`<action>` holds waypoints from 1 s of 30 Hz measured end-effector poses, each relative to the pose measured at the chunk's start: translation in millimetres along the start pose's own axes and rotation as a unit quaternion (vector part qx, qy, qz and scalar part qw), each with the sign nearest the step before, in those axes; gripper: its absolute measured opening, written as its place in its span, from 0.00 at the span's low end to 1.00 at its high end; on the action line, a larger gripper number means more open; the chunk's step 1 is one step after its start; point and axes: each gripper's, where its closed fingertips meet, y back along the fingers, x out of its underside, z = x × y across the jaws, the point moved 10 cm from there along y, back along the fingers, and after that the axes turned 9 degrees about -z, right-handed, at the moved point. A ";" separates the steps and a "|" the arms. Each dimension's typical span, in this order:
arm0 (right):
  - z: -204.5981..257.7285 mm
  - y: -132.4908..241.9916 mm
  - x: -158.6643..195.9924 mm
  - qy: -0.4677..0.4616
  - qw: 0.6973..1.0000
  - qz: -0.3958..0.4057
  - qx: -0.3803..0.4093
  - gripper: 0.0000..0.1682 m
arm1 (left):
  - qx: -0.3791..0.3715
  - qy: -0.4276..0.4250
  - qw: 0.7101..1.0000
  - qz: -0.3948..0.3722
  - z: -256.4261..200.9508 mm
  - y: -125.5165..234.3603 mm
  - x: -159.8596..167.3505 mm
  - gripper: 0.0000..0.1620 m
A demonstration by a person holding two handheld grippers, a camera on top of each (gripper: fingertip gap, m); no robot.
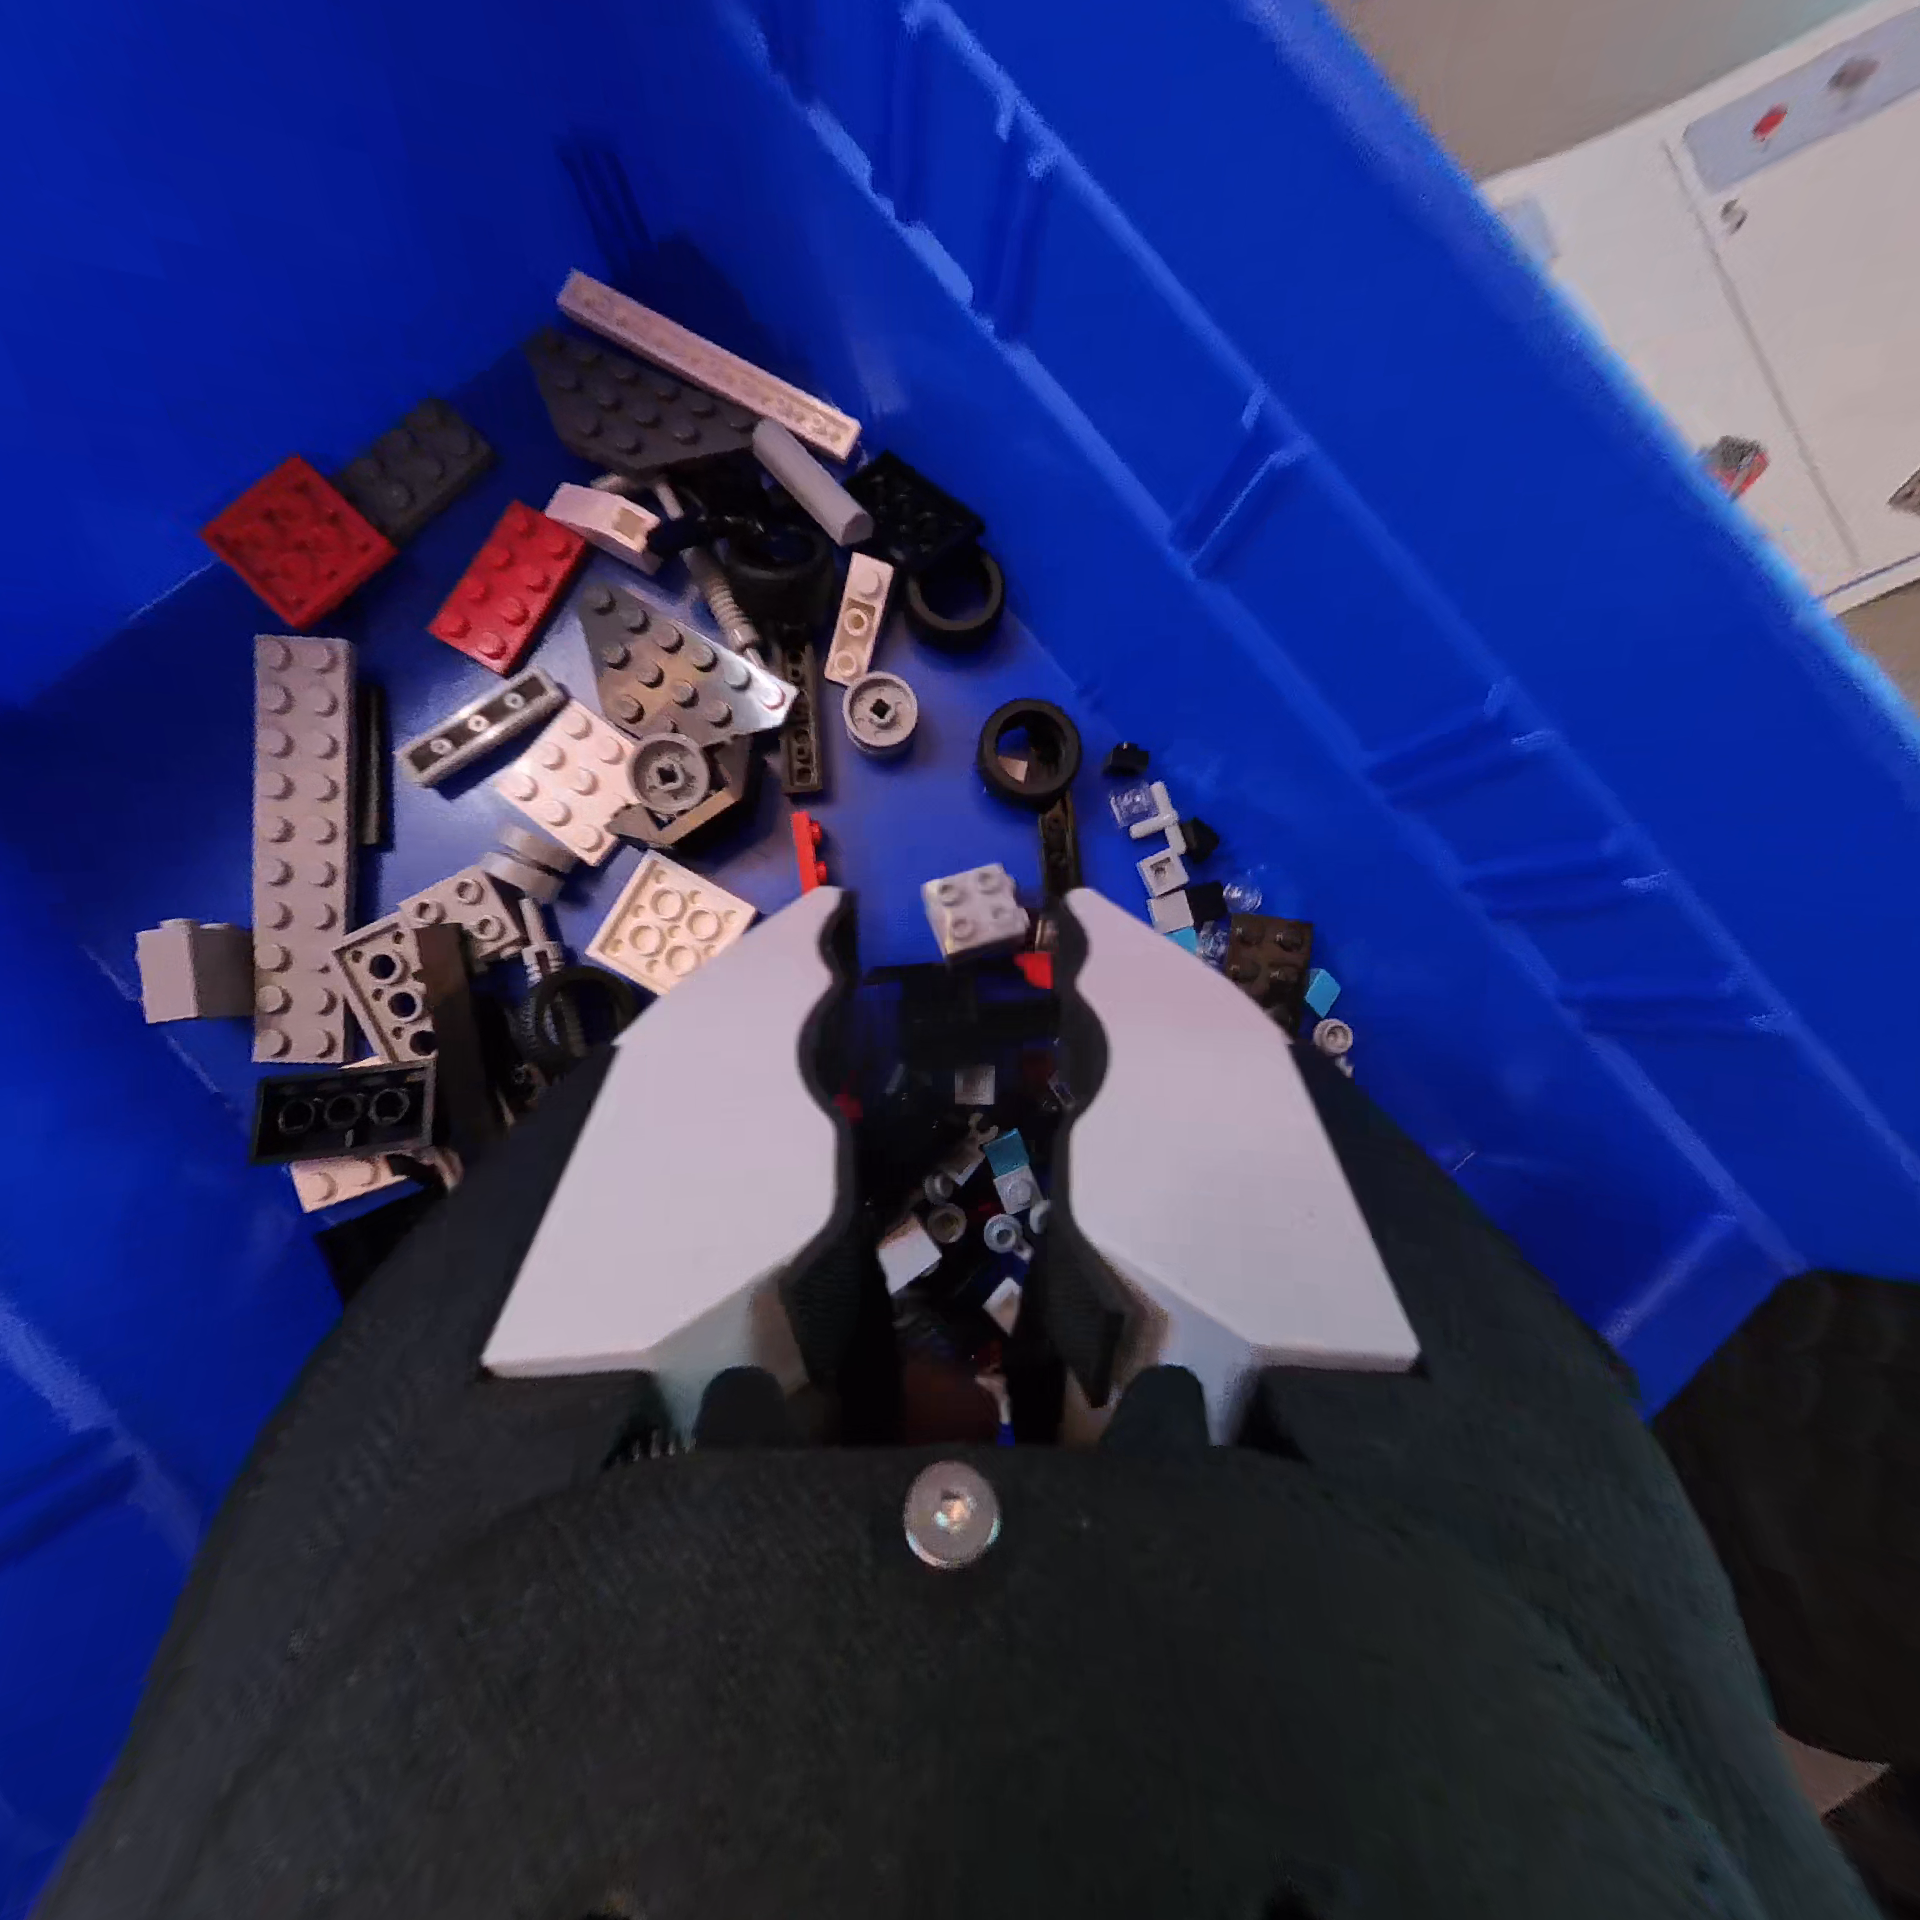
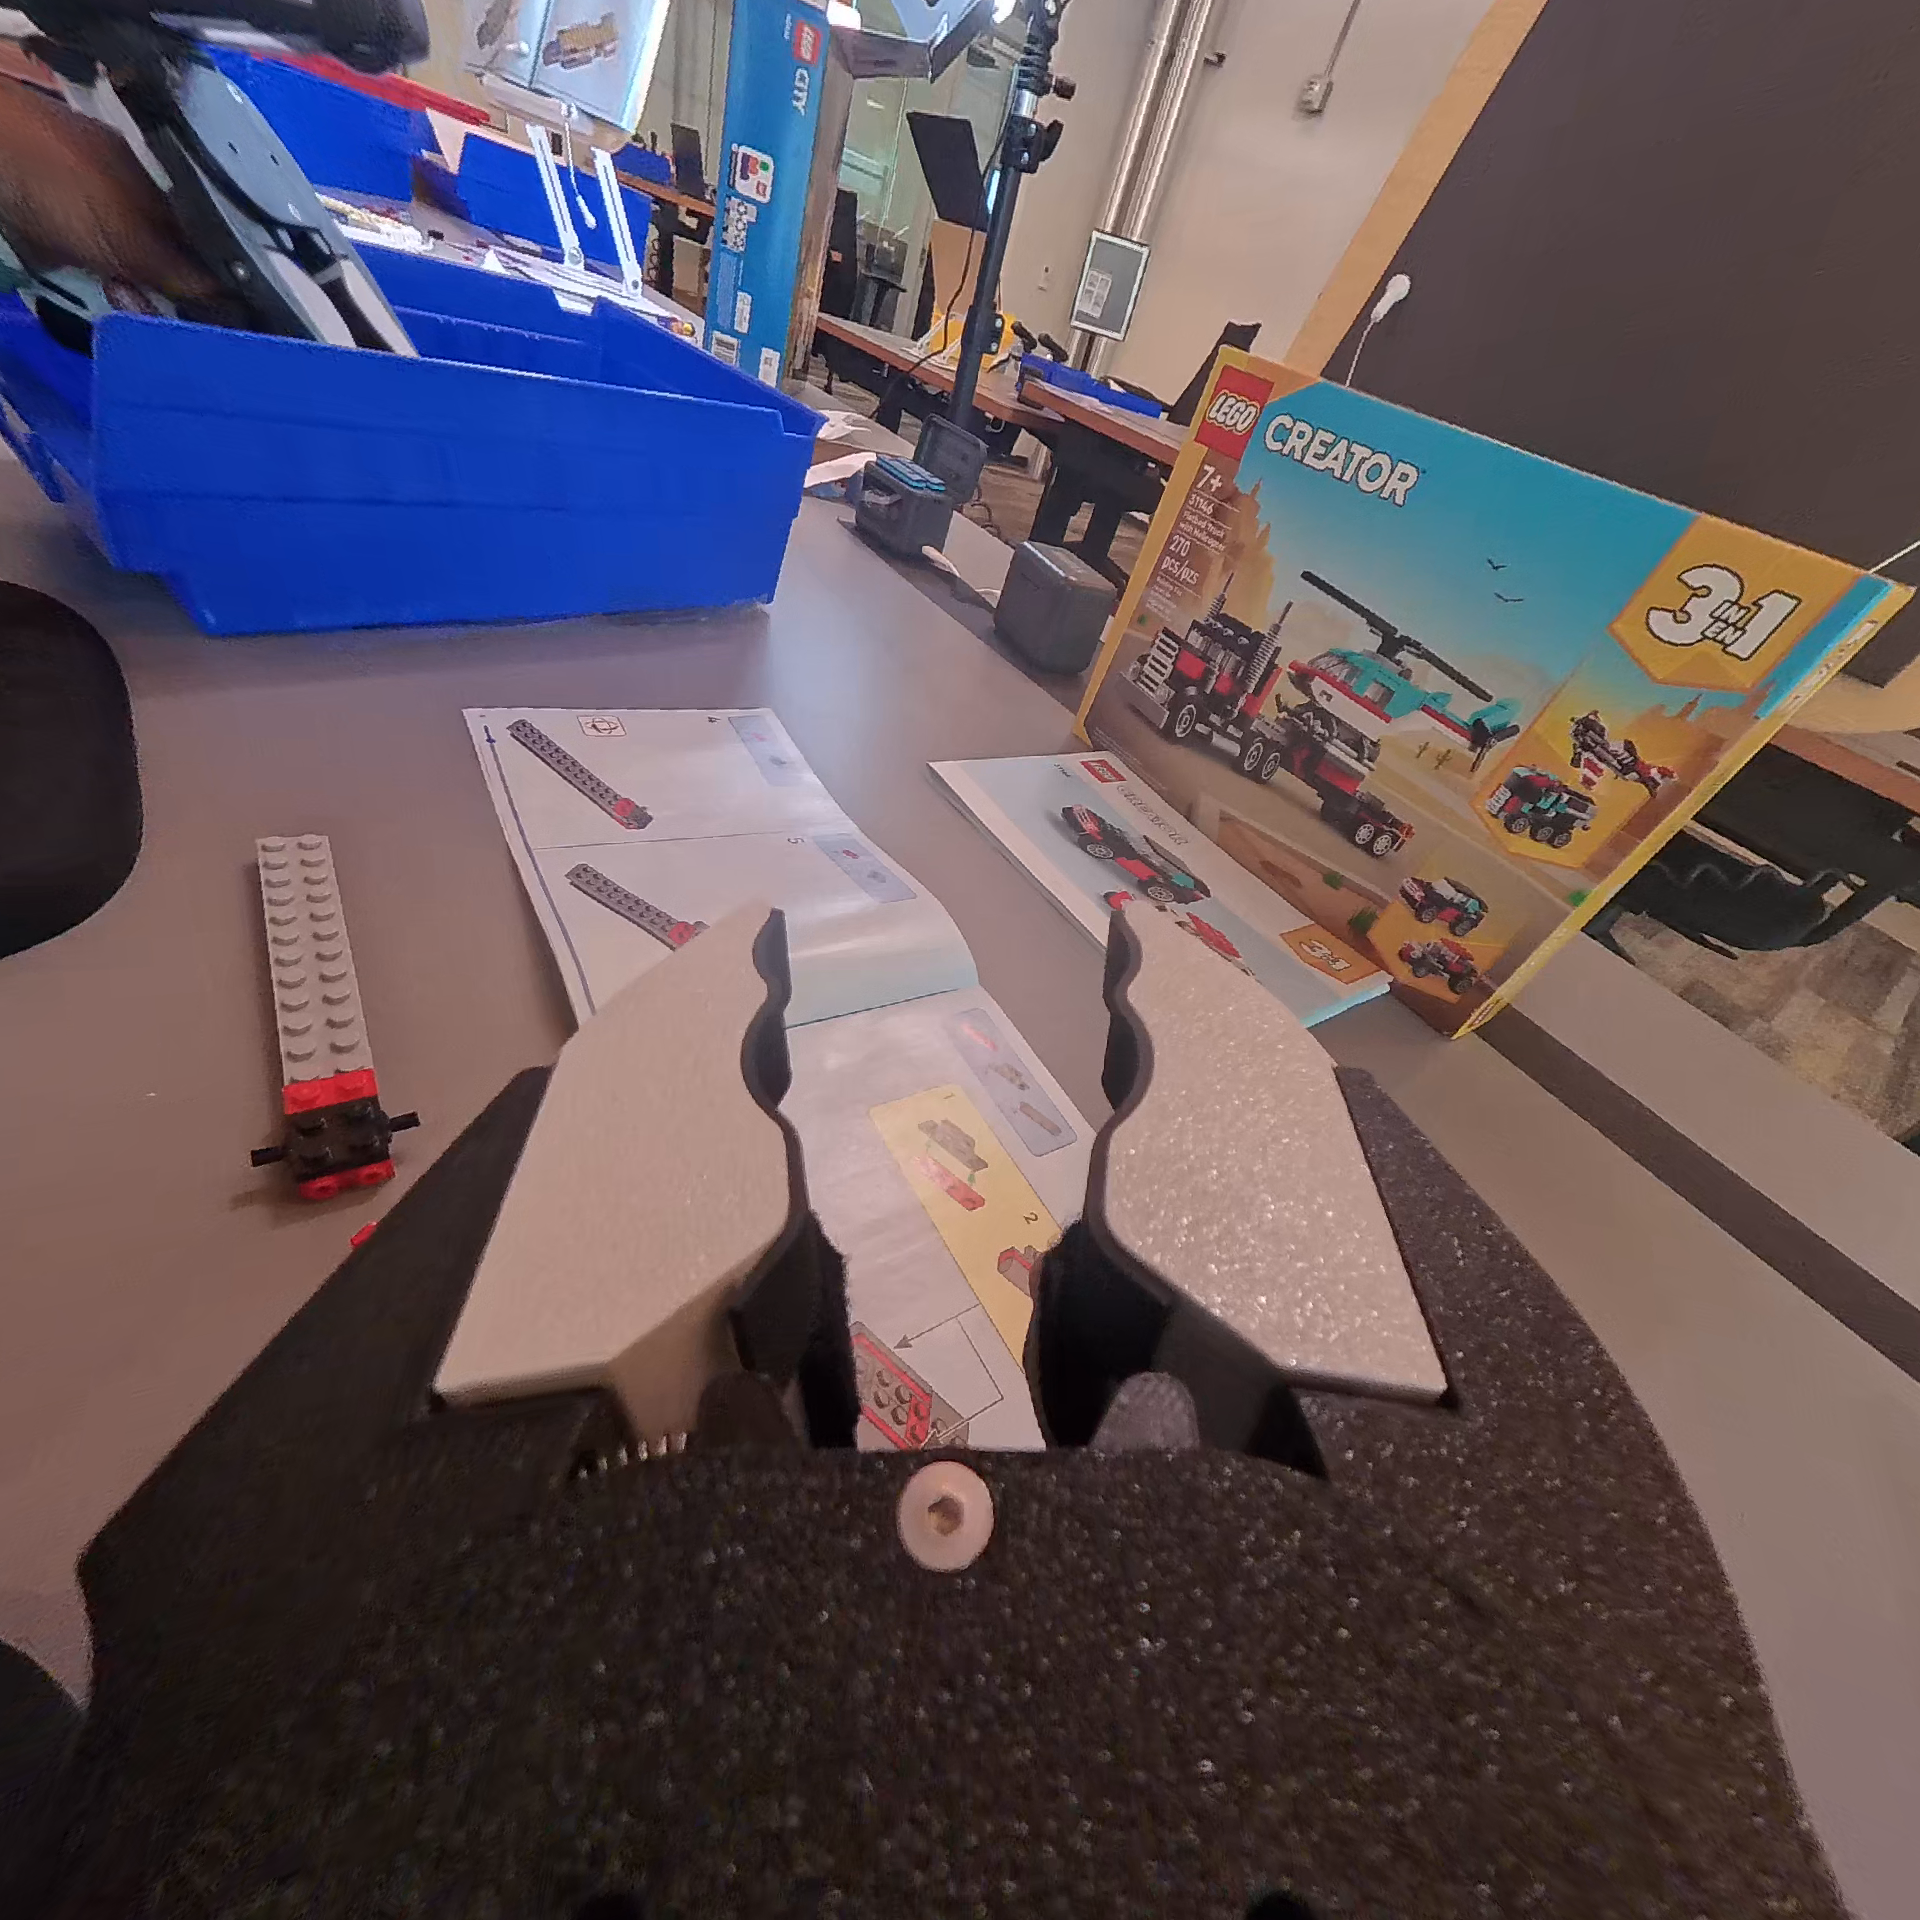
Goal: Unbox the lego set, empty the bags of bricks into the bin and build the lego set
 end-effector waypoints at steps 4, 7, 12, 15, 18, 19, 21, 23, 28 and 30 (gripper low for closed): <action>0.1 -0.5 1.5 -0.003 1.000 0.006 -0.002 0.35 | -0.017 0.016 0.999 -0.043 1.0 30.9 -4.6 0.38; 0.7 -1.4 1.9 -0.003 1.000 0.007 -0.006 0.35 | -0.086 0.028 0.994 -0.061 3.5 69.3 -1.7 0.38; -1.4 -1.8 4.9 -0.014 1.000 0.006 -0.003 0.35 | -0.231 0.072 0.969 -0.053 10.1 123.2 16.2 0.38; -4.9 0.3 6.6 -0.025 1.000 -0.002 0.006 0.35 | -0.263 0.089 0.959 -0.053 12.8 135.1 21.4 0.38; -7.9 1.3 9.0 -0.034 0.999 -0.003 0.014 0.35 | -0.274 0.090 0.956 -0.046 16.0 134.5 23.7 0.38; -8.5 1.4 9.7 -0.036 0.999 -0.003 0.016 0.35 | -0.270 0.091 0.958 -0.039 17.7 132.0 25.3 0.38; -9.4 1.4 11.3 -0.037 0.999 0.001 0.019 0.35 | -0.253 0.098 0.962 -0.022 21.6 125.6 29.2 0.38; -9.7 1.2 12.8 -0.037 0.999 0.006 0.020 0.35 | -0.236 0.105 0.966 -0.005 25.0 119.2 32.6 0.38; -9.1 -1.6 15.7 -0.035 0.999 0.021 0.015 0.35 | -0.222 0.117 0.967 0.033 32.0 110.5 42.5 0.32; -9.0 -2.5 16.2 -0.034 0.999 0.026 0.013 0.35 | -0.212 0.120 0.969 0.046 33.0 109.7 47.1 0.24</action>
